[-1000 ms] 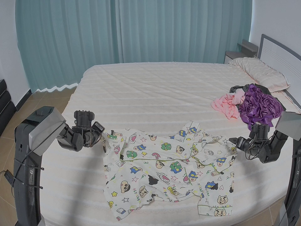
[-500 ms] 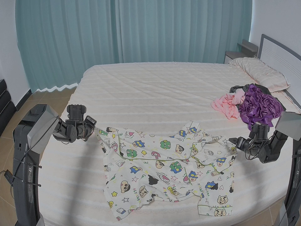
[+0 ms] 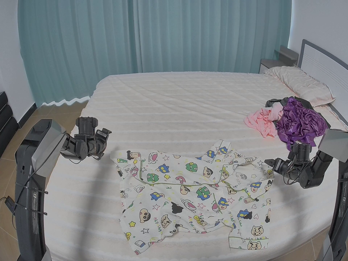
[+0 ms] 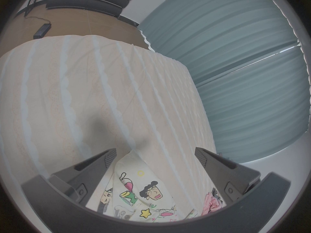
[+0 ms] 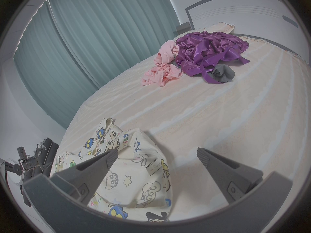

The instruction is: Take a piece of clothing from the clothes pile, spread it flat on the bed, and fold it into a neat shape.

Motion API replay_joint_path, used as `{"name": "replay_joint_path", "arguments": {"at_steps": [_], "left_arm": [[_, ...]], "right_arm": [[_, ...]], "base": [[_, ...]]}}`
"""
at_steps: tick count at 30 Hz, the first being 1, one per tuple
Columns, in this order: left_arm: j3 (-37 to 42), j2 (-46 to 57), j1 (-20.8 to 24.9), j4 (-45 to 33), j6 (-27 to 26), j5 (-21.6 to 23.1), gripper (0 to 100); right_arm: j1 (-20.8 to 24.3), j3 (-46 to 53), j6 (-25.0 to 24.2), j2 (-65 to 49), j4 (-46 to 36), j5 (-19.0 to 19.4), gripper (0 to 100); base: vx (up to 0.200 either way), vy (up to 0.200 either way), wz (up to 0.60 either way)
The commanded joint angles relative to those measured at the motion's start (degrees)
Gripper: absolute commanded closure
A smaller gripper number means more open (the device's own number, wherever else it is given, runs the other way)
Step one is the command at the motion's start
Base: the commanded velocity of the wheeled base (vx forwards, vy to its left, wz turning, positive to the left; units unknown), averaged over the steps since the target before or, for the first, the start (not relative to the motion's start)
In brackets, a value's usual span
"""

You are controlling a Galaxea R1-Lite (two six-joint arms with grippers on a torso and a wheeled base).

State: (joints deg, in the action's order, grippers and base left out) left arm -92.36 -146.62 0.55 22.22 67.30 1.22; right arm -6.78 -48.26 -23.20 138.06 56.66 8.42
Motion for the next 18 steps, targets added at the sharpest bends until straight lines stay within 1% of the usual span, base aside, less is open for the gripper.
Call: {"name": "replay_joint_path", "arguments": {"at_steps": [1,4,6,9,14,17,18], "left_arm": [[3.9,3.4,0.5,0.8,0.0,1.1,0],[8.1,5.6,3.4,3.1,-0.9,2.1,0],[11.4,7.0,5.5,5.5,-2.4,1.9,0],[14.5,8.9,8.8,8.3,-2.3,1.2,0],[15.4,10.1,14.5,8.8,3.3,-1.4,0],[15.6,9.9,17.7,8.6,3.8,-2.1,0],[15.6,9.9,18.2,8.6,3.8,-2.1,0]], "right_arm": [[0.0,0.0,0.1,0.1,0.0,0.0,0],[0.0,0.0,0.0,0.1,0.0,0.0,0],[-0.1,0.0,0.1,0.1,0.0,0.0,0],[-0.1,0.0,0.1,0.1,0.1,0.0,0],[-0.1,0.0,0.1,0.1,0.1,0.0,0],[-0.1,0.0,0.0,0.0,0.1,0.0,0],[-0.1,0.0,0.1,0.0,0.1,0.0,0]], "base": [[0.000,0.000,0.00],[0.000,0.000,0.00],[0.000,0.000,0.00],[0.000,0.000,0.00],[0.000,0.000,0.00],[0.000,0.000,0.00],[0.000,0.000,0.00]]}}
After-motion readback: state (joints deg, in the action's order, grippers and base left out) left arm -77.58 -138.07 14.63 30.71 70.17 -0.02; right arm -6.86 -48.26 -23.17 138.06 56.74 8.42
